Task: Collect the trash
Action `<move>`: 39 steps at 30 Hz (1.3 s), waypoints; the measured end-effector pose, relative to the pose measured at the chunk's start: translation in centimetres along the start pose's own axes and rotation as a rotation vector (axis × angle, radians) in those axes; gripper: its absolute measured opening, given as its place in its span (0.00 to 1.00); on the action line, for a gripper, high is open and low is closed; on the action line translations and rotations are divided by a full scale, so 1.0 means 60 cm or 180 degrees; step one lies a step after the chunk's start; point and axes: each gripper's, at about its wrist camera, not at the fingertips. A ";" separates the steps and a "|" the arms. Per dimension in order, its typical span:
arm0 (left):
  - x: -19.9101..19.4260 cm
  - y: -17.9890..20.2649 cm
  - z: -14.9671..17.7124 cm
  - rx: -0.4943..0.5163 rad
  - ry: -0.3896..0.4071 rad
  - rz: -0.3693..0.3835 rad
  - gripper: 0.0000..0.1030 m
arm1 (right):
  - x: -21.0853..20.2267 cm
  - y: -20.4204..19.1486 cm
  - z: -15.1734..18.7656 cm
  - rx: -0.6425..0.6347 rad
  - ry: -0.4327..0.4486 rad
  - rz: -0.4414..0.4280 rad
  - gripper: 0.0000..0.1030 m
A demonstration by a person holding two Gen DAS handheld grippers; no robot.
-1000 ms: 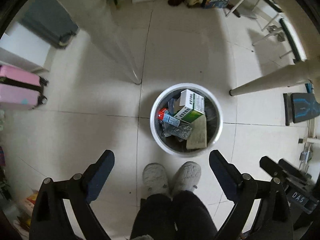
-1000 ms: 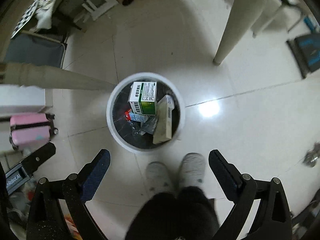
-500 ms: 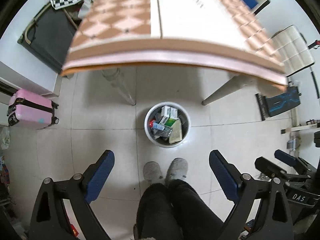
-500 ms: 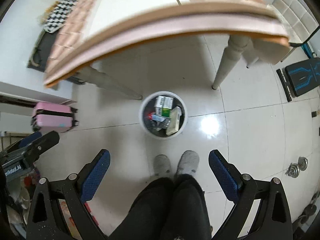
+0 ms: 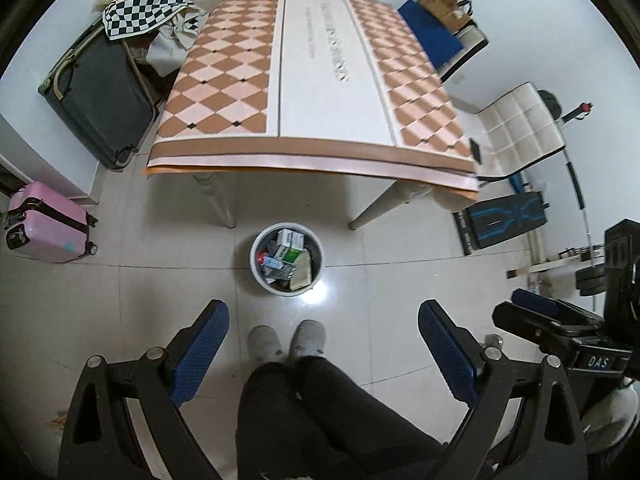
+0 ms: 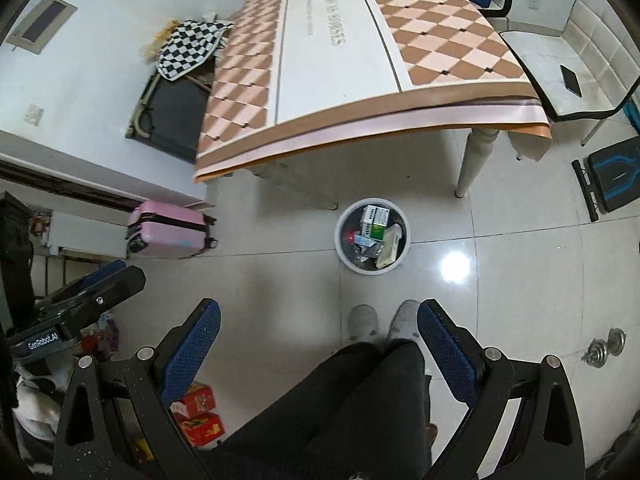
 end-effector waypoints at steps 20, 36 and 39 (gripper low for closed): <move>-0.093 -0.004 0.014 -0.0044 0.0206 0.0335 0.96 | -0.069 -0.086 0.006 -0.0188 -0.0027 -0.0366 1.00; -0.115 -0.016 0.019 -0.0019 0.0284 0.0394 0.98 | -0.068 -0.107 0.000 -0.0267 -0.0007 -0.0369 1.00; -0.118 -0.016 0.021 -0.0016 0.0294 0.0407 0.98 | -0.071 -0.112 0.001 -0.0282 0.0005 -0.0361 1.00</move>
Point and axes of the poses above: each gripper's, at about its wrist camera, not at the fingertips, and x roughly the way its jaws point, y to its right, z to its underside, and after that the axes turned 15 degrees about -z, right-handed
